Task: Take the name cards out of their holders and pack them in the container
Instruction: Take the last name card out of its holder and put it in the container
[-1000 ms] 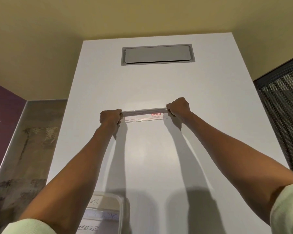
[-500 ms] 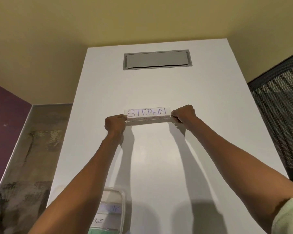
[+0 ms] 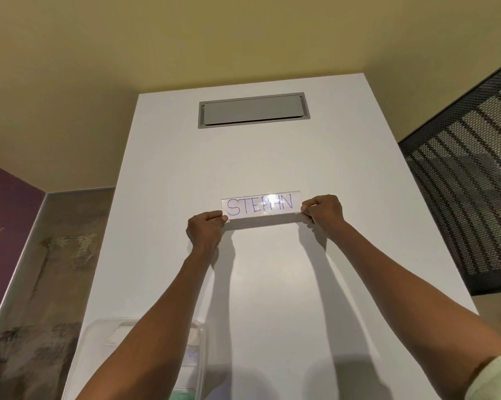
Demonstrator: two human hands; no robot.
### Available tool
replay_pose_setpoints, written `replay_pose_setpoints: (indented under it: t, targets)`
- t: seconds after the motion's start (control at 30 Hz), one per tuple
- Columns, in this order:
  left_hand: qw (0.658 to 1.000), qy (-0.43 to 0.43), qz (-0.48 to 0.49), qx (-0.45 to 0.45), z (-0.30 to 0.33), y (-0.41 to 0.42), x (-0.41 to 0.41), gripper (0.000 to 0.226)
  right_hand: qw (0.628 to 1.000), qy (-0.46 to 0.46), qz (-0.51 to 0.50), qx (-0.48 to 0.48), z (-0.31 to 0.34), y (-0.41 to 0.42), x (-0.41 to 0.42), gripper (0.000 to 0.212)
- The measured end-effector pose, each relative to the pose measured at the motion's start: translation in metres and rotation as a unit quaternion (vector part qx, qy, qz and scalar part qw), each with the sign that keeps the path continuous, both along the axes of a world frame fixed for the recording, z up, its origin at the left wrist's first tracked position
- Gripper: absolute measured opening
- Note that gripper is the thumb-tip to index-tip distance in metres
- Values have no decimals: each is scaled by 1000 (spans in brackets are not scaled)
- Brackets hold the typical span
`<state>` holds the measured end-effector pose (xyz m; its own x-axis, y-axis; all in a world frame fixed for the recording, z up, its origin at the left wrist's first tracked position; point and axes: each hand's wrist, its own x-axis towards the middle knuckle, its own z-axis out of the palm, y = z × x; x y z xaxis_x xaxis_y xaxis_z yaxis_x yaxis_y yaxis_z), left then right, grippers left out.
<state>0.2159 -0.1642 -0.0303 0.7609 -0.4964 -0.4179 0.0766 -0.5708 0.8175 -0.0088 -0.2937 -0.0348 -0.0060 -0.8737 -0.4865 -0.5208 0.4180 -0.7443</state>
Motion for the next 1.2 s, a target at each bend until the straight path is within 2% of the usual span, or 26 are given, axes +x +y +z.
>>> replay_pose_setpoints:
  t: [0.3, 0.73, 1.07, 1.1, 1.2]
  targets:
    - [997, -47, -46, 46, -9, 4, -27, 13, 998, 26, -7, -65, -18, 21, -30, 16]
    - [986, -82, -88, 112, -35, 6, -44, 10, 994, 51, 18, -91, -43, 41, -59, 11]
    - [985, -90, -102, 107, -36, 8, -48, 13, 992, 68, 54, -90, -51, 47, -66, 12]
    - [984, -92, -107, 105, -36, 8, -47, 11, 992, 71, 54, -92, -52, 47, -65, 23]
    - [983, -95, -121, 105, -37, 10, -46, 9, 992, 73, 58, -84, -53, 46, -66, 16]
